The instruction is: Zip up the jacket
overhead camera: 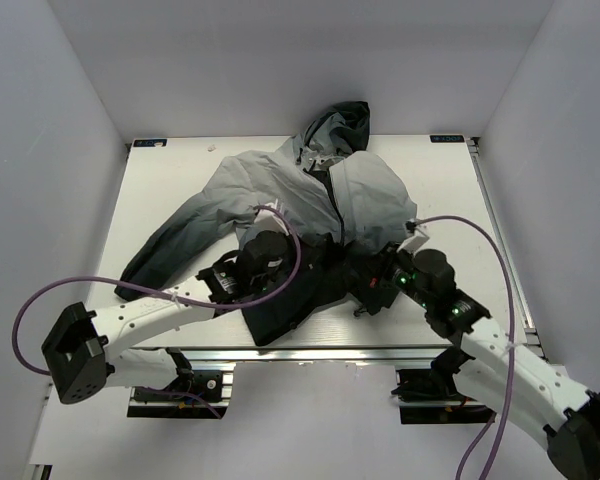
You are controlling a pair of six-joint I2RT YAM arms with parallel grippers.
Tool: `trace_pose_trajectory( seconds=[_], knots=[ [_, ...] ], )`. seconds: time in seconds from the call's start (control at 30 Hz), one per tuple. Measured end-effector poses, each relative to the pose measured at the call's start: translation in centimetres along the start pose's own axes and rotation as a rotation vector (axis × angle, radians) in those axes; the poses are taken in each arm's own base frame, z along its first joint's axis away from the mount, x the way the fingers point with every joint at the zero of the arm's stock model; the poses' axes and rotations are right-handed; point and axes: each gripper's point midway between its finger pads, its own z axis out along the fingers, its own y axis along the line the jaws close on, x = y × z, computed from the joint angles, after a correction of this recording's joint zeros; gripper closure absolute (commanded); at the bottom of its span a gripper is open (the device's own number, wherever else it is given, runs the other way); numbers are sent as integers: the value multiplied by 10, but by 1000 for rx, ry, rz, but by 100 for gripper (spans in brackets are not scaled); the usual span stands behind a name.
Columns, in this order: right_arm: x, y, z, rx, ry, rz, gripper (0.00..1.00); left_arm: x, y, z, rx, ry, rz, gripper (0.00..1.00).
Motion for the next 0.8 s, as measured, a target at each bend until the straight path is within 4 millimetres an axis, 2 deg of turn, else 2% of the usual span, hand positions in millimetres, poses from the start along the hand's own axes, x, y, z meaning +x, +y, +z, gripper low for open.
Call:
trace_pose_trajectory(
  seconds=[0.07, 0.13, 0.2, 0.27, 0.33, 0.37, 0.4, 0.5, 0.63, 0.8],
  knots=[
    [21, -9, 2, 46, 126, -27, 100, -5, 19, -3, -57, -12, -5, 100],
    [56, -30, -2, 116, 279, -46, 100, -3, 40, -5, -119, -14, 2, 100],
    [88, -52, -13, 196, 424, -59, 100, 2, 62, -6, -183, -4, 18, 100],
    [111, -67, -25, 257, 537, -75, 100, 13, 78, -6, -222, 21, 41, 100],
    [128, -77, -36, 296, 620, -95, 85, 21, 90, -7, -246, 44, 70, 100],
    [134, -79, -40, 308, 653, -108, 78, 25, 95, -6, -256, 53, 84, 100],
    [139, -81, -44, 315, 686, -123, 58, 28, 98, -6, -262, 63, 98, 100],
    [149, -75, -52, 296, 745, -171, 33, 35, 103, -1, -268, 89, 130, 100],
    [154, -62, -56, 248, 777, -215, 26, 45, 106, 4, -260, 128, 162, 100],
    [162, -56, -64, 242, 800, -254, 25, 47, 100, 5, -225, 142, 173, 100]
  ],
)
